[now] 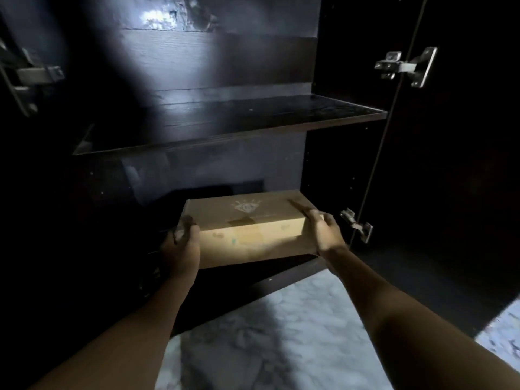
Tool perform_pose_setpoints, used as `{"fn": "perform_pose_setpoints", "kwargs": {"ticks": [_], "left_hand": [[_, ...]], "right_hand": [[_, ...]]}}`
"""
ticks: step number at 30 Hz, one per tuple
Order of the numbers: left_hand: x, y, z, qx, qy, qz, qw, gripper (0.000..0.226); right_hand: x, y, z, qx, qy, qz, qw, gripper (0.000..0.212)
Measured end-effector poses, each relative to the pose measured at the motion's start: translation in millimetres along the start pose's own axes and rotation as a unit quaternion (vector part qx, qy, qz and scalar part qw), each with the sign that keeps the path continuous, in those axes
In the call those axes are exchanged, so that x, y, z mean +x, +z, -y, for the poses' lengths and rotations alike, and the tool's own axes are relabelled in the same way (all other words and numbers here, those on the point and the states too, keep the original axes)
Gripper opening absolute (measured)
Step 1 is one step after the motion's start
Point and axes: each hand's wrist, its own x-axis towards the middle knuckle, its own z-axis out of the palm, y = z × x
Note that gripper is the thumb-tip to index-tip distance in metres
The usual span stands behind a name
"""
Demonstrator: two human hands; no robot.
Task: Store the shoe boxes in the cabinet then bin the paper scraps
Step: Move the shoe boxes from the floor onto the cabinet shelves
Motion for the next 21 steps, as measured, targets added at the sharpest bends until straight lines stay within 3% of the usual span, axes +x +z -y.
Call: {"fn": "perform_pose_setpoints", "kwargs": {"ticks": [4, 9, 12, 17, 18, 19, 21], "left_hand": [[33.9, -17.5, 24.7, 0.093, 0.041, -0.043, 0.994, 0.054], [63.0, -26.9, 48.8, 0.137, 0.051, -0.032, 0.989, 0.078], [71.3, -22.8, 61.6, 0.23, 0.045, -0.022, 0.972, 0.076], [86.1, -9.7, 86.8, 0.35, 0.01, 0.054, 0.935, 0.117], [83.4, -7.5, 86.1, 0.382, 0.007, 0.066, 0.922, 0.112], [80.7, -4.0, 88.3, 0.417, 0.034, 0.062, 0.906, 0.093], [70.4, 1.5, 93.4, 0.446, 0.127, 0.037, 0.885, 0.071]], "right_hand": [[23.2, 55.5, -26.9, 0.037, -0.002, 0.019, 0.999, 0.035], [35.3, 100.2, -48.0, 0.07, 0.0, 0.085, 0.994, 0.034], [42.8, 115.9, -60.2, 0.074, -0.005, 0.104, 0.992, 0.045], [50.7, 135.3, -74.1, -0.087, -0.034, 0.059, 0.994, 0.072], [50.7, 137.9, -73.4, -0.096, -0.044, 0.057, 0.993, 0.072], [52.4, 141.1, -74.2, -0.106, -0.051, 0.058, 0.991, 0.074], [56.1, 147.1, -75.2, -0.125, -0.054, 0.058, 0.989, 0.078]]}}
